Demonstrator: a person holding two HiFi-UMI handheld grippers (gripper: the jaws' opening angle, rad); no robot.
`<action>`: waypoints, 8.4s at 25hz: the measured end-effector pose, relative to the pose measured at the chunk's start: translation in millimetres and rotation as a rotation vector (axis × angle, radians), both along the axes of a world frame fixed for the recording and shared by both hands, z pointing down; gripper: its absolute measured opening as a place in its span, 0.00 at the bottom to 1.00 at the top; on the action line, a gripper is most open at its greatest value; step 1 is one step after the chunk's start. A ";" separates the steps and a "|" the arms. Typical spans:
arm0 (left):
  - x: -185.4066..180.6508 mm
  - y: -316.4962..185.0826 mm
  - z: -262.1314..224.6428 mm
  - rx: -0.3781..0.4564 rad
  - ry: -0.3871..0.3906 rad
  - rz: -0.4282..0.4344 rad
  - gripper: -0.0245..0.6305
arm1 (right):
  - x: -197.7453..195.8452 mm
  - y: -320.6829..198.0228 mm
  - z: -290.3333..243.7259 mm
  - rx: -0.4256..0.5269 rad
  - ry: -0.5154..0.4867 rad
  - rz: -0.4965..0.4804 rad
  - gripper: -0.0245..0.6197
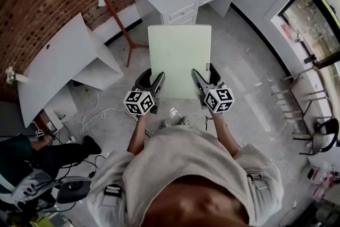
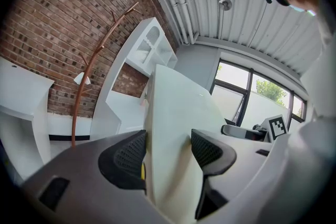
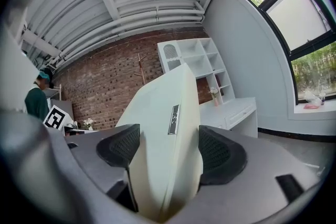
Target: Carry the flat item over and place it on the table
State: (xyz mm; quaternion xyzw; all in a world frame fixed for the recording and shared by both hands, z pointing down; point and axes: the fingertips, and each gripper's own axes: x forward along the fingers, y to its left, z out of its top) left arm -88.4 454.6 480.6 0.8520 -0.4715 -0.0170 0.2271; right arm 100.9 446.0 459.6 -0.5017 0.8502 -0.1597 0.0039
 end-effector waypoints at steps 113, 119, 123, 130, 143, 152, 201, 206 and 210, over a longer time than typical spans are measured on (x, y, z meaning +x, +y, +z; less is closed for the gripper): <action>36.1 -694.9 7.5 0.032 0.028 0.063 0.44 | 40.9 -678.0 15.8 -0.004 -0.033 0.059 0.59; 54.7 -742.2 8.8 0.026 0.014 0.049 0.44 | 59.5 -727.9 18.2 -0.011 -0.039 0.039 0.59; 63.7 -765.0 13.0 0.010 0.002 0.036 0.44 | 68.4 -754.3 23.5 -0.026 -0.049 0.020 0.59; 59.0 -785.9 16.9 -0.010 -0.025 0.003 0.44 | 63.7 -781.9 31.7 -0.046 -0.061 -0.018 0.59; 28.9 -800.5 34.6 -0.053 -0.029 0.017 0.44 | 34.2 -798.9 49.1 -0.091 -0.046 -0.030 0.59; 4.7 -811.5 58.0 -0.091 -0.036 0.089 0.44 | 9.8 -798.0 71.3 -0.137 -0.039 0.023 0.59; -4.2 -865.7 192.9 -0.357 -0.038 0.108 0.43 | 1.3 -858.1 204.9 -0.400 -0.039 0.059 0.59; -3.8 -880.2 202.2 -0.382 -0.036 0.105 0.43 | 1.1 -874.1 214.1 -0.424 -0.028 0.052 0.59; -3.3 -890.3 207.1 -0.398 -0.039 0.097 0.43 | 2.3 -884.0 222.7 -0.450 -0.037 0.054 0.59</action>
